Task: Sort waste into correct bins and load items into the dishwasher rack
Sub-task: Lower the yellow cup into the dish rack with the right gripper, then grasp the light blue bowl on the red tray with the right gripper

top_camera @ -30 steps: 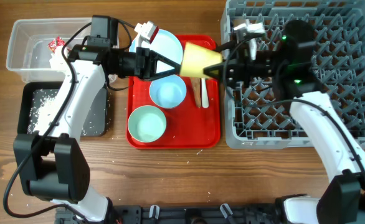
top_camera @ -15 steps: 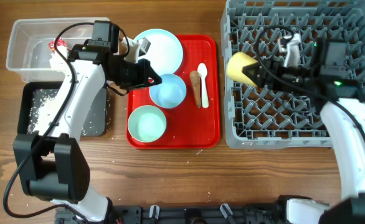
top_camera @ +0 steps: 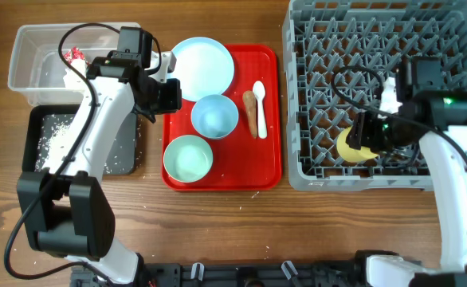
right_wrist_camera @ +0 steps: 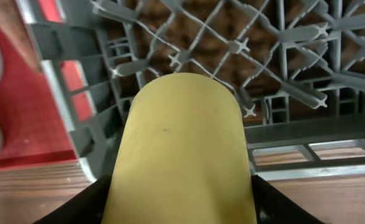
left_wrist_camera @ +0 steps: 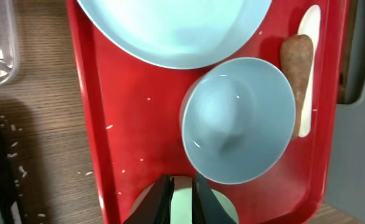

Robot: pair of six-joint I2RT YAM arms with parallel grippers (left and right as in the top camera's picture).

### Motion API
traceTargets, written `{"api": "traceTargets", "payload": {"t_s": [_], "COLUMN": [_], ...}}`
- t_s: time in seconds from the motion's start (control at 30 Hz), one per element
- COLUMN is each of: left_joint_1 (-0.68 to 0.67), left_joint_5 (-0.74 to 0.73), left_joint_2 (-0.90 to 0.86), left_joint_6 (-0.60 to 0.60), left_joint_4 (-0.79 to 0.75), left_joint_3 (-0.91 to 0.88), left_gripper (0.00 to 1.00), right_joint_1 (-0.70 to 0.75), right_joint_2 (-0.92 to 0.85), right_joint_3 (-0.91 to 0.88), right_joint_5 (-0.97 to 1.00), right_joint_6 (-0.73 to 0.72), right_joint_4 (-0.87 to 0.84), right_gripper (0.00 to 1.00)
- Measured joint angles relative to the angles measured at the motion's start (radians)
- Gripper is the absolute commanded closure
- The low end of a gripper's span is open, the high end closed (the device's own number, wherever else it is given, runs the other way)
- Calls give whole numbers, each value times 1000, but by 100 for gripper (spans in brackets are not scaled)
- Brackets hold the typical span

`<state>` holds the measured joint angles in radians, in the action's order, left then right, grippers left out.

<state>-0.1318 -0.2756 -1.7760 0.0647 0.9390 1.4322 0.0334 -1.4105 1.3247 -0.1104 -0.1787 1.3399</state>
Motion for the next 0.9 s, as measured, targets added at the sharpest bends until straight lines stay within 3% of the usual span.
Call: {"api": "traceTargets", "payload": {"t_s": [0.17, 0.3, 0.43, 0.63, 0.77, 0.83, 0.9], "left_joint_1": [0, 0, 0, 0, 0, 0, 0], "left_joint_5": [17, 17, 17, 17, 17, 18, 18], "left_joint_2": [0, 0, 0, 0, 0, 0, 0], "left_joint_6": [0, 0, 0, 0, 0, 0, 0], "left_joint_4": [0, 0, 0, 0, 0, -1, -8], "left_joint_3": [0, 0, 0, 0, 0, 0, 0], "left_gripper": [87, 85, 81, 79, 68, 55, 50], "right_joint_1": [0, 0, 0, 0, 0, -20, -90], "right_joint_2": [-95, -156, -179, -179, -181, -181, -181], "right_joint_3": [-1, -2, -3, -3, 33, 126, 228], "right_joint_5": [4, 4, -1, -28, -48, -67, -84], "right_joint_6": [0, 0, -2, -3, -3, -3, -3], "right_joint_4": [0, -3, -33, -80, -84, -93, -157], "right_gripper": [52, 26, 12, 17, 22, 22, 21]}}
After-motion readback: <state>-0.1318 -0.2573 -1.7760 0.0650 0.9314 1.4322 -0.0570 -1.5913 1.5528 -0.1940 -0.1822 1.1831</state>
